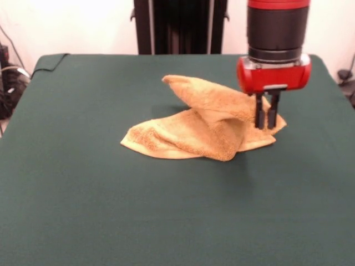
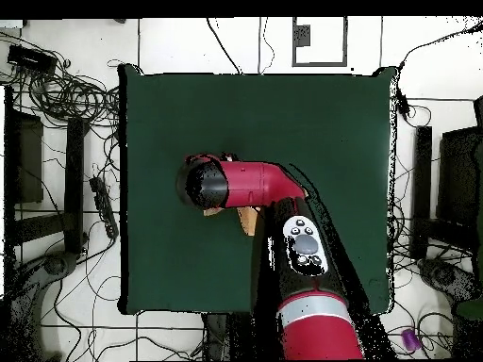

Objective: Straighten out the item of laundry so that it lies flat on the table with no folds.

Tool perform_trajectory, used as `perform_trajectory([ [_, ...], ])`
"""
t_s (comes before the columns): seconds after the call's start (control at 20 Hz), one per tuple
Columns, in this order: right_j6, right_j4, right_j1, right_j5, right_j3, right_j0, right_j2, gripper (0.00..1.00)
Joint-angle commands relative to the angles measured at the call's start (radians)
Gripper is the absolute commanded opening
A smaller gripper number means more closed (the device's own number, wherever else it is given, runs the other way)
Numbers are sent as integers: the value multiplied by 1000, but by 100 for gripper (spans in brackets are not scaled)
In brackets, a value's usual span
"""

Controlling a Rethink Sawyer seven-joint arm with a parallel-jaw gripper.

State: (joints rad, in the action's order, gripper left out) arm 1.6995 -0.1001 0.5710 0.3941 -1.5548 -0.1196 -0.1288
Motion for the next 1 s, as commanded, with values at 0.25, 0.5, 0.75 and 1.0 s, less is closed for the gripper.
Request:
perform_trajectory([
  [0.25,241,111,-27,65,12,105,-18,0],
  [0.5,289,151,-36,31,8,151,14,0],
  [0.75,300,189,-54,-1,11,181,41,0],
  [1.0,302,224,-73,-37,8,204,57,0],
])
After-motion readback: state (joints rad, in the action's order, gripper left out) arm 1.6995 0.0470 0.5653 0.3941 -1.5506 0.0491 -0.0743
